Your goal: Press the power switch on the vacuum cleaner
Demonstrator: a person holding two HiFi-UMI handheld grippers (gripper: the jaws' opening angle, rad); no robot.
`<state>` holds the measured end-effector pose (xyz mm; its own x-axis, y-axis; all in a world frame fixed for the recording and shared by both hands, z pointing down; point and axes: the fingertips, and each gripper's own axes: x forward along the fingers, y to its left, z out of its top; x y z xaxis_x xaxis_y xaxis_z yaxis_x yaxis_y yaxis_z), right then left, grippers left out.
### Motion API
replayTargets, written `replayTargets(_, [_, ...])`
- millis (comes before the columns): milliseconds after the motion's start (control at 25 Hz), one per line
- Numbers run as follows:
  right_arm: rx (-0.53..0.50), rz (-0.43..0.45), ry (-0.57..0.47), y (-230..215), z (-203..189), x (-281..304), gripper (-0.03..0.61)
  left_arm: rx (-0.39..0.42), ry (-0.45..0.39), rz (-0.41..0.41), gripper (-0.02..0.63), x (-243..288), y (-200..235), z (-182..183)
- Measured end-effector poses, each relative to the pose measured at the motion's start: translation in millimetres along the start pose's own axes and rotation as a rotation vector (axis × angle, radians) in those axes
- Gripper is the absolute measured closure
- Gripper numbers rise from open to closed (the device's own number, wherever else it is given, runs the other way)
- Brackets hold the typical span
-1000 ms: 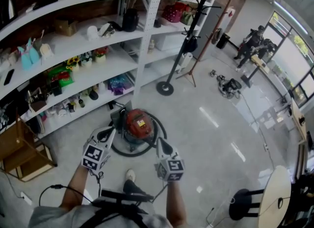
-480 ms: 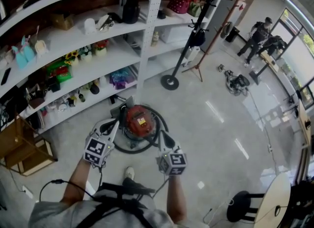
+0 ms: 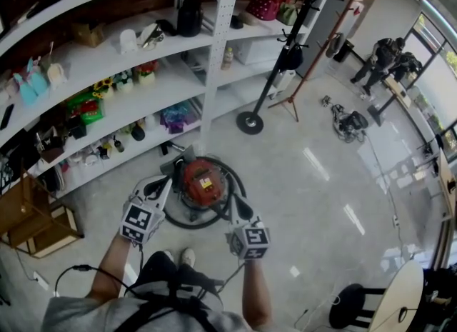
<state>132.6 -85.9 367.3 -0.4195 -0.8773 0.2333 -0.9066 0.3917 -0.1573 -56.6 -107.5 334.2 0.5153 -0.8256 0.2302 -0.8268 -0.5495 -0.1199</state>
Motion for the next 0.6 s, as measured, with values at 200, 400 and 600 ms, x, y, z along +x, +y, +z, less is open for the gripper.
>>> replayTargets(200, [0.029, -0.024, 0.035, -11.4, -4.5, 17.1, 0.566, -0.001, 0.029, -0.038, 0.607, 25.3, 7.3, -11.8])
replayTargets(400, [0.071, -0.046, 0.079, -26.9, -24.8, 38.9, 0.566, -0.03, 0.063, -0.067, 0.607, 58.2, 18.3, -34.8])
replayTargets(600, [0.08, -0.061, 0.118, -36.7, -47.4, 66.9, 0.566, -0.038, 0.093, -0.099, 0.607, 87.0, 26.5, -65.6])
